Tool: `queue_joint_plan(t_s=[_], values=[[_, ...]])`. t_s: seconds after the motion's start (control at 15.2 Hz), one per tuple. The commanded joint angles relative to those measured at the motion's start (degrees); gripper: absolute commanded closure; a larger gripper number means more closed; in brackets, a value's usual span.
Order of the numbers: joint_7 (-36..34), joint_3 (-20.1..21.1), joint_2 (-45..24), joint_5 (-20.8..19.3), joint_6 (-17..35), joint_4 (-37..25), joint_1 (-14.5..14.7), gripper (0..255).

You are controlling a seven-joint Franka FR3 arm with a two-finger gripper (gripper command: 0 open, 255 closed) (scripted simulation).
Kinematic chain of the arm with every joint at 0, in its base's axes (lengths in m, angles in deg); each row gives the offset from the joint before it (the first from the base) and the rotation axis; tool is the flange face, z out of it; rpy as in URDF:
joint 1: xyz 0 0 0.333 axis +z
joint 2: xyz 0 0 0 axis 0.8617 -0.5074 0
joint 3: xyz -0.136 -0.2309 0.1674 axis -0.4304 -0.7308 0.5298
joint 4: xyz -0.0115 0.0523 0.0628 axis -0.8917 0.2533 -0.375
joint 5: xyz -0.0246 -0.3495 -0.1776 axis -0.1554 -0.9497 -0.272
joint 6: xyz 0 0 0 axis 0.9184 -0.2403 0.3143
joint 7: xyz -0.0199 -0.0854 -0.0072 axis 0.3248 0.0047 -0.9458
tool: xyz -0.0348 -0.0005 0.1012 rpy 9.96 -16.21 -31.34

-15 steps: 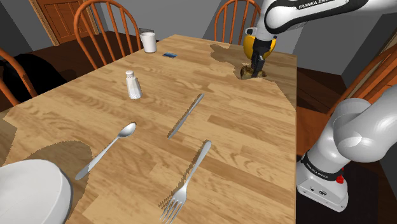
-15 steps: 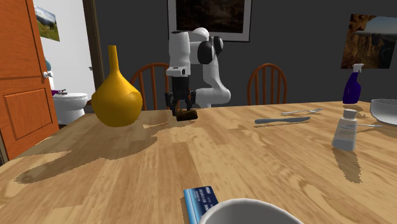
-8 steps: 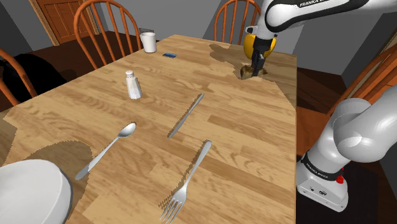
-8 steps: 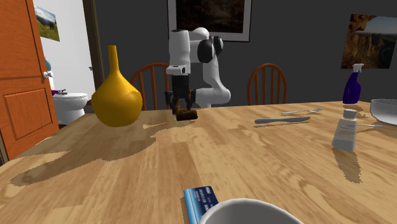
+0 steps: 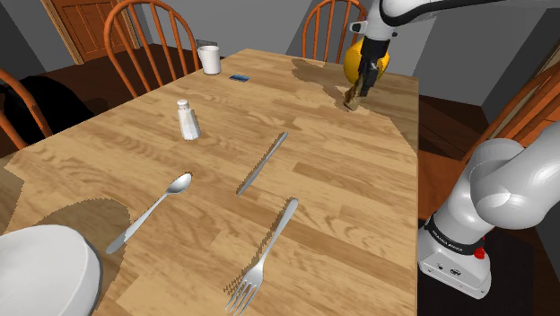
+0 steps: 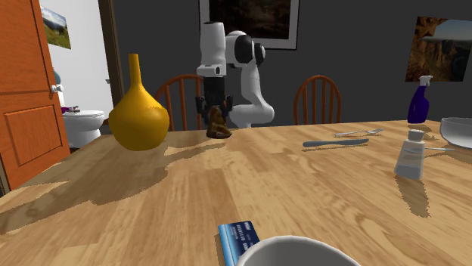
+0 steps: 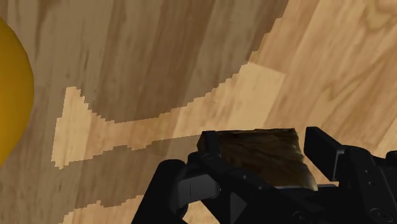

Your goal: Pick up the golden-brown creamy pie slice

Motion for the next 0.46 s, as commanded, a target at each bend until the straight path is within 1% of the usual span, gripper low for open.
queue_joint_plan(t_s=[0.0, 0.26, 0.4], values=[[-0.05, 0.21, -0.02, 0.15, -1.45, -1.46, 0.11, 255], [-0.01, 0.54, 0.00, 0.37, -4.52, -4.50, 0.25, 255], [0.00, 0.56, 0.00, 0.38, -4.63, -4.62, 0.26, 255]])
